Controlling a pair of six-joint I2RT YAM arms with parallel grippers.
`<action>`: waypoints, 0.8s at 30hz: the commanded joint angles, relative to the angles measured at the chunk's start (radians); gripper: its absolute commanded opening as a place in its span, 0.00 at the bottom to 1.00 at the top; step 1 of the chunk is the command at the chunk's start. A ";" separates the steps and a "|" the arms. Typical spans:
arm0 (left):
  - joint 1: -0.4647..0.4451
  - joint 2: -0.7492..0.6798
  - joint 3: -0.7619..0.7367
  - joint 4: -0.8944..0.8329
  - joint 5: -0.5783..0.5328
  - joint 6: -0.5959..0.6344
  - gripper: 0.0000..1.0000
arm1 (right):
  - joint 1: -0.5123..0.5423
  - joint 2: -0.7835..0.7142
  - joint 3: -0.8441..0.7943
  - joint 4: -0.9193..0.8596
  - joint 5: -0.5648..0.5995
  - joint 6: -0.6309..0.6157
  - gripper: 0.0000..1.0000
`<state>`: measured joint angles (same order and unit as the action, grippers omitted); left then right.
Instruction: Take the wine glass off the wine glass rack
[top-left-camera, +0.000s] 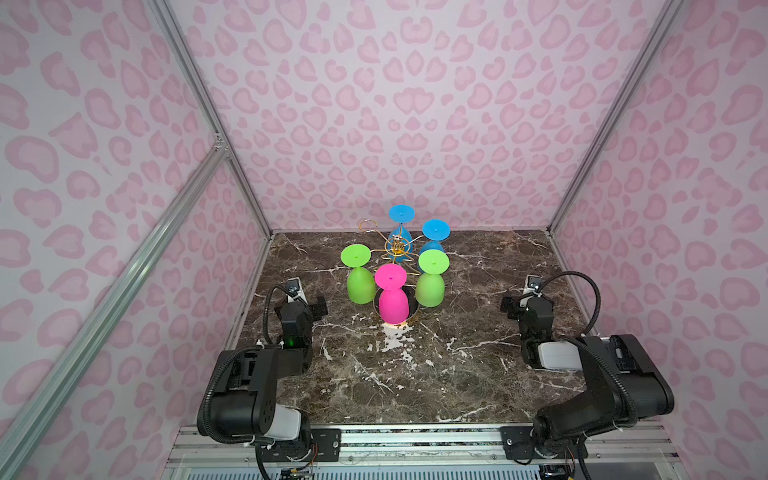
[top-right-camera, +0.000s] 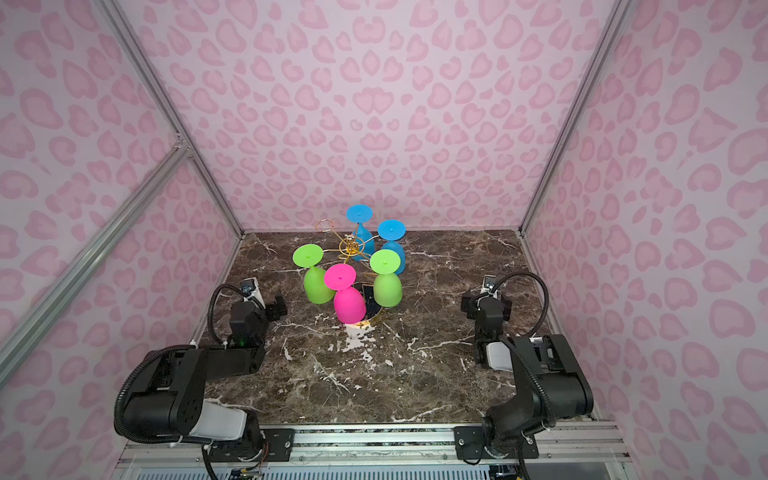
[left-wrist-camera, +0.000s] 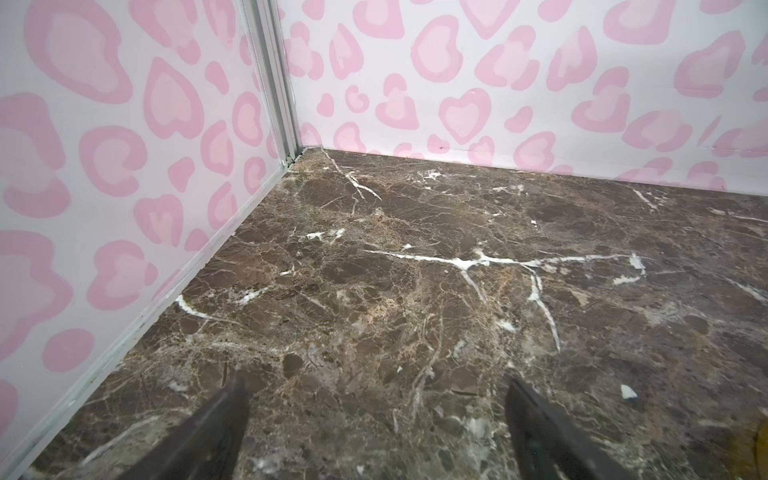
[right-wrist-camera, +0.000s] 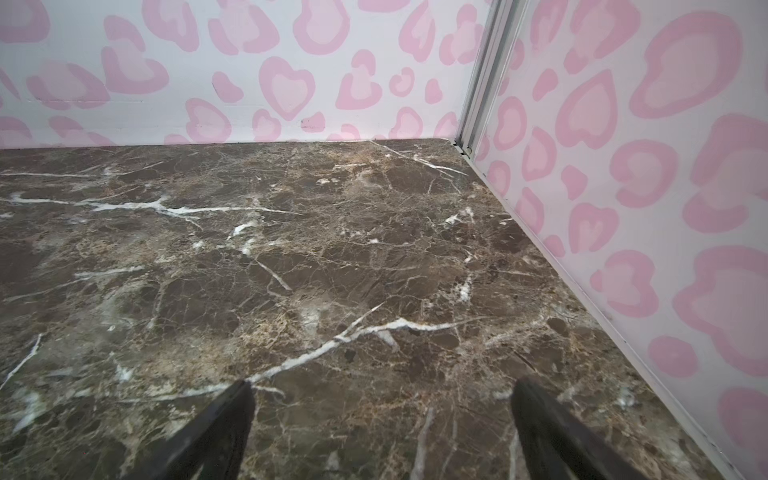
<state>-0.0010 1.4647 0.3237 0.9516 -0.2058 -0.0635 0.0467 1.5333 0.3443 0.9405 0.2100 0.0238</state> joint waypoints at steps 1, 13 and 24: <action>-0.001 0.001 0.005 0.016 0.008 -0.009 0.97 | 0.001 0.003 0.003 0.013 0.017 0.008 0.98; 0.002 0.001 0.008 0.012 0.016 -0.010 0.97 | 0.000 0.003 0.004 0.011 0.017 0.008 0.98; 0.002 -0.003 0.005 0.016 0.017 -0.009 0.97 | 0.001 0.003 0.004 0.014 0.017 0.007 0.98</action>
<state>0.0006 1.4647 0.3237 0.9451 -0.1974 -0.0708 0.0460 1.5333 0.3443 0.9405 0.2100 0.0242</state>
